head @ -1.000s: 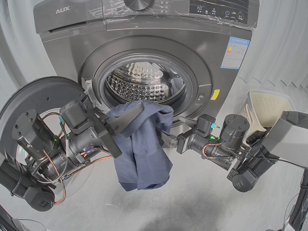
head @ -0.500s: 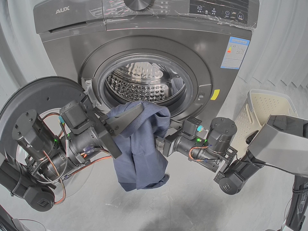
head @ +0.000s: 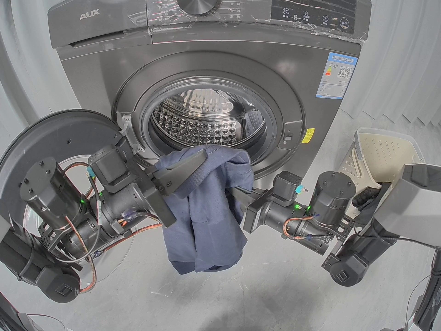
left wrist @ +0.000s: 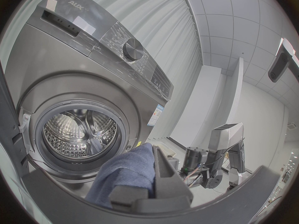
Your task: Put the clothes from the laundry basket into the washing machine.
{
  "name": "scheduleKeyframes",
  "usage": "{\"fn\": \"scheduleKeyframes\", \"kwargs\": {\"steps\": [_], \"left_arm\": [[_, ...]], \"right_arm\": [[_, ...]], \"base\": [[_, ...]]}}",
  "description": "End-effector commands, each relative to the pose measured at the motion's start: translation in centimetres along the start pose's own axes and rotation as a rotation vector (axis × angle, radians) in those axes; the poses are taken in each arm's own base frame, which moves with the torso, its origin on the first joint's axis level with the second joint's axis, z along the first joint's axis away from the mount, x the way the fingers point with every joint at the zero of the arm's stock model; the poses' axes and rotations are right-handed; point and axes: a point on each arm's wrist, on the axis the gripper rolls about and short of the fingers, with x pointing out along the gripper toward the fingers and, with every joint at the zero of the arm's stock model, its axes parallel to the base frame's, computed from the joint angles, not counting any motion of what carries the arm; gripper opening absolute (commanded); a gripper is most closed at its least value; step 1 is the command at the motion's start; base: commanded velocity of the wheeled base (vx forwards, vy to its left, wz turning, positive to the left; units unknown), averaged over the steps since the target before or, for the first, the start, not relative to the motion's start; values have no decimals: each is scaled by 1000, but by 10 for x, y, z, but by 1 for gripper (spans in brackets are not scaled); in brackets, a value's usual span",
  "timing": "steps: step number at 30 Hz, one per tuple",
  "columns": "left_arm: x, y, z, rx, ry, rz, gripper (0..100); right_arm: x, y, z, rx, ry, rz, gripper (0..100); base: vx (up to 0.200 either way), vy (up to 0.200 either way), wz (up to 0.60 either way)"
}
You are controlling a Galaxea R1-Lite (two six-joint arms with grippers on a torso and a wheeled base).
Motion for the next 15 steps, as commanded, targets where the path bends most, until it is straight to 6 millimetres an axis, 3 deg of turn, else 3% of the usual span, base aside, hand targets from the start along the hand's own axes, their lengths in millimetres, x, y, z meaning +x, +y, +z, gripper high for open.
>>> {"fn": "scheduleKeyframes", "kwargs": {"steps": [1,15], "left_arm": [[0,0,-2,-2,7,2,0],[0,0,-3,-10,12,-7,0]], "right_arm": [[-19,8,18,2,-22,-12,0],[-74,17,34,8,17,-29,0]], "base": [[0,0,0],[0,0,0]]}}
